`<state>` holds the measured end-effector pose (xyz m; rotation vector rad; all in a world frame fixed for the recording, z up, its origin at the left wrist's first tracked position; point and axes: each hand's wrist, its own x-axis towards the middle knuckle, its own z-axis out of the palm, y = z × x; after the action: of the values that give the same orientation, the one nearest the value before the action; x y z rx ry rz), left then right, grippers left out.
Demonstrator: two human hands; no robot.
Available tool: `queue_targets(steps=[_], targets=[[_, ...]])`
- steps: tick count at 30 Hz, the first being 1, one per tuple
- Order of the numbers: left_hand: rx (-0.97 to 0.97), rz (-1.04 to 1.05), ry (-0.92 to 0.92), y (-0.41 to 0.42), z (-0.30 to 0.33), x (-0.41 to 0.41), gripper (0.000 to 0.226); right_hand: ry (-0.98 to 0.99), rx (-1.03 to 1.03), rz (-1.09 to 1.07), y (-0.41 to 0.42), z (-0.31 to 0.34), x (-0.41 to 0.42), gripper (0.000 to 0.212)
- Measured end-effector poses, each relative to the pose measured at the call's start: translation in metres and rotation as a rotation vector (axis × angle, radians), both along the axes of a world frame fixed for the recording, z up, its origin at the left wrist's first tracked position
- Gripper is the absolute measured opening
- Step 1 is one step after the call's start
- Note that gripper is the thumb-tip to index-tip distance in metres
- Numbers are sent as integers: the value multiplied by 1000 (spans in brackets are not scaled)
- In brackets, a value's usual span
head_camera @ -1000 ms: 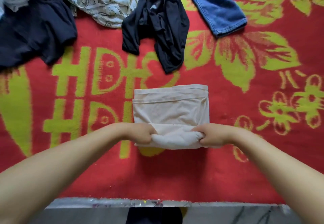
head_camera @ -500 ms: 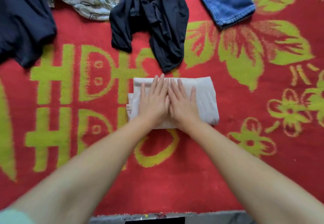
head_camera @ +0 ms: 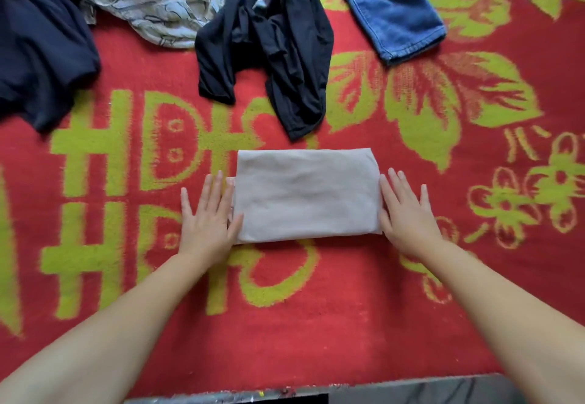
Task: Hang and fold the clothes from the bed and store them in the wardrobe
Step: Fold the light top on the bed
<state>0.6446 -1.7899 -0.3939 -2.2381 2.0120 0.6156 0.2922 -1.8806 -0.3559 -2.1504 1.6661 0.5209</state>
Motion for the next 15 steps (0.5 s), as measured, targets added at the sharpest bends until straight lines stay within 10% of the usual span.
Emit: queue_targets(steps=[5,15], targets=[[-102,-519,-27,-2,25,-60,87,-135,56,343,30,9,61,89],[153,-337,-125,-27,2,-87,74,-18,11,207,21,-20,93,81]])
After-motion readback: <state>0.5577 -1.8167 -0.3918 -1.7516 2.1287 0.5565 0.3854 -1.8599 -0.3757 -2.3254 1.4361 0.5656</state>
